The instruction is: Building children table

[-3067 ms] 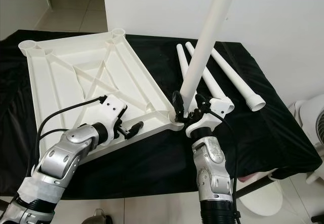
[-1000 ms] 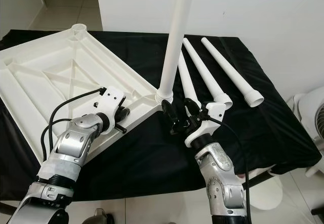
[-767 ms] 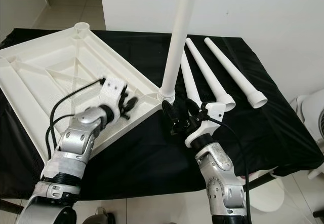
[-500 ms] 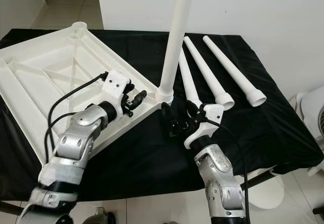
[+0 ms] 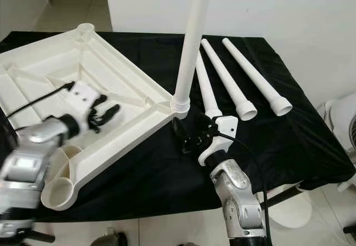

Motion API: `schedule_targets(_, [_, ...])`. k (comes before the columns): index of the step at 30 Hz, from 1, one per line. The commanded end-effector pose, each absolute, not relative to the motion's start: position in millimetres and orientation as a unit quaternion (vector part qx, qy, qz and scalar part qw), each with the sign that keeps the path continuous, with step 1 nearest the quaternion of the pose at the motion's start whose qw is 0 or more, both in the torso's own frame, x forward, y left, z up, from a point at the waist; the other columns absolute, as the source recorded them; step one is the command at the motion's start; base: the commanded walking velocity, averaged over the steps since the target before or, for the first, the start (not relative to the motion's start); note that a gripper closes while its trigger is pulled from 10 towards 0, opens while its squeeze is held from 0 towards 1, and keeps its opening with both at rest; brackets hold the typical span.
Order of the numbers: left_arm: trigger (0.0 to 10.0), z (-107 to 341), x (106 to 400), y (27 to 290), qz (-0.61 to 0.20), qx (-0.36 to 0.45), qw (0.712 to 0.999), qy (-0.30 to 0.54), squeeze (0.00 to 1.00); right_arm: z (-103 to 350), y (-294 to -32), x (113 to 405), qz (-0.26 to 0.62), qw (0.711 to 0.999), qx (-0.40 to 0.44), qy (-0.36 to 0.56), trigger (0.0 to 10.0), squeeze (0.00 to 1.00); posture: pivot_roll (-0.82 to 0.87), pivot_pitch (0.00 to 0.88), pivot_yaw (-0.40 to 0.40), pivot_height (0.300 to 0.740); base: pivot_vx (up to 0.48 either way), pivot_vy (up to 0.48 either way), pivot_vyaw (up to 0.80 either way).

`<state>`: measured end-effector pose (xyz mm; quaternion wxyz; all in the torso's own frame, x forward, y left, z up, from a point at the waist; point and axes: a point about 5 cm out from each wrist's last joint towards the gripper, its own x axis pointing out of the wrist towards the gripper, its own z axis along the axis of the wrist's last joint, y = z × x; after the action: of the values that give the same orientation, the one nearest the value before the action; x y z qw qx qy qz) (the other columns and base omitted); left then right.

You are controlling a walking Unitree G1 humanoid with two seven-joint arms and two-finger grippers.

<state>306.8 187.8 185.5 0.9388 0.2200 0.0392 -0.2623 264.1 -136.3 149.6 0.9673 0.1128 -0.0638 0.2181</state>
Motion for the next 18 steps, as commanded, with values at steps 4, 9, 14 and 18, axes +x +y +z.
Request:
schedule_targets(4, [10.0,180,298,207,-0.285,0.259,0.92,0.071,0.0,147,-135,266,0.226,0.967,0.102,-0.06,10.0,0.0,0.08,0.093,-0.048,0.74,0.0,0.0,0.0])
schedule_targets(9, [10.0,181,296,225,-0.267,0.284,0.917,0.089,0.0,146,-136,266,0.226,0.967,0.098,-0.06,10.0,0.0,0.08,0.093,-0.05,0.74,0.0,0.0,0.0])
schedule_targets(14, [10.0,188,293,241,-0.247,0.307,0.914,0.098,0.0,146,-137,267,0.228,0.967,0.094,-0.059,10.0,0.0,0.08,0.092,-0.053,0.74,0.0,0.0,0.0])
schedule_targets(18, [10.0,191,291,247,-0.24,0.297,0.919,0.101,0.0,145,-136,268,0.232,0.967,0.093,-0.058,10.0,0.0,0.08,0.086,-0.057,0.74,0.0,0.0,0.0])
